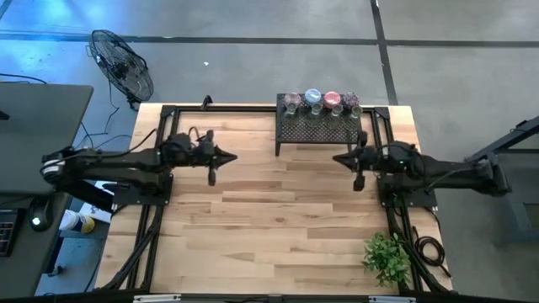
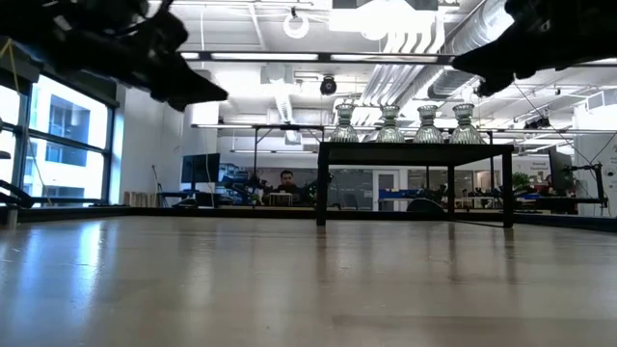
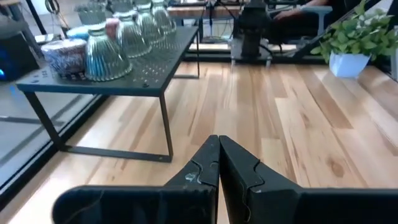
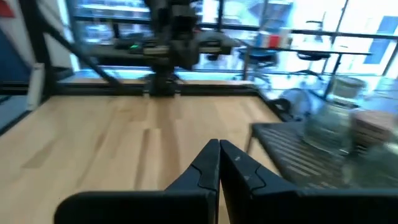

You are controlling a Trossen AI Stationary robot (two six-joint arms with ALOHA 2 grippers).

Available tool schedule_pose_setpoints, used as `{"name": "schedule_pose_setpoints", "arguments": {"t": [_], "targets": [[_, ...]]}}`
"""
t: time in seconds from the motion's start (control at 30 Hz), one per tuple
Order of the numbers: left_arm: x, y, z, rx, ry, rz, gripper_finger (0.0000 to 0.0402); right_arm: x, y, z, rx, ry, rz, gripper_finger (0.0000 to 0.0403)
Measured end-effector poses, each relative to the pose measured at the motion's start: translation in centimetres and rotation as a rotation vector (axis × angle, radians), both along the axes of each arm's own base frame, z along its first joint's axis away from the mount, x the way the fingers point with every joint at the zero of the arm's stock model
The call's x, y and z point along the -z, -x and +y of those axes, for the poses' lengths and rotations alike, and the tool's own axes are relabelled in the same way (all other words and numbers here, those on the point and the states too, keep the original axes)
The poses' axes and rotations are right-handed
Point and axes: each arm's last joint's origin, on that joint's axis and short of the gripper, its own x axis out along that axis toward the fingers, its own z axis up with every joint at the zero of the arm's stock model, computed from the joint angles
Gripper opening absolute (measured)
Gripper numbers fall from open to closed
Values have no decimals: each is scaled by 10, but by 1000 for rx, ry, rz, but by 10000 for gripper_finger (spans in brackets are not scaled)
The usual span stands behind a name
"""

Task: Pick & Place candle stick holders
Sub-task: Return to Home Position

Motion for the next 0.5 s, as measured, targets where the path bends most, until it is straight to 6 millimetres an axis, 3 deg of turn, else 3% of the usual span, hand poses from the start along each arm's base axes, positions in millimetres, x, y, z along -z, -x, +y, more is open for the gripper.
{"name": "schedule_pose_setpoints", "arguments": {"t": [0.2, 0.5], "targets": [[13, 26, -7, -6, -9, -55, 0, -5, 19, -4, 71, 25, -88, 0], [32, 57, -12, -55, -3, -93, 0, 20, 35, -8, 121, 12, -205, 0]]}}
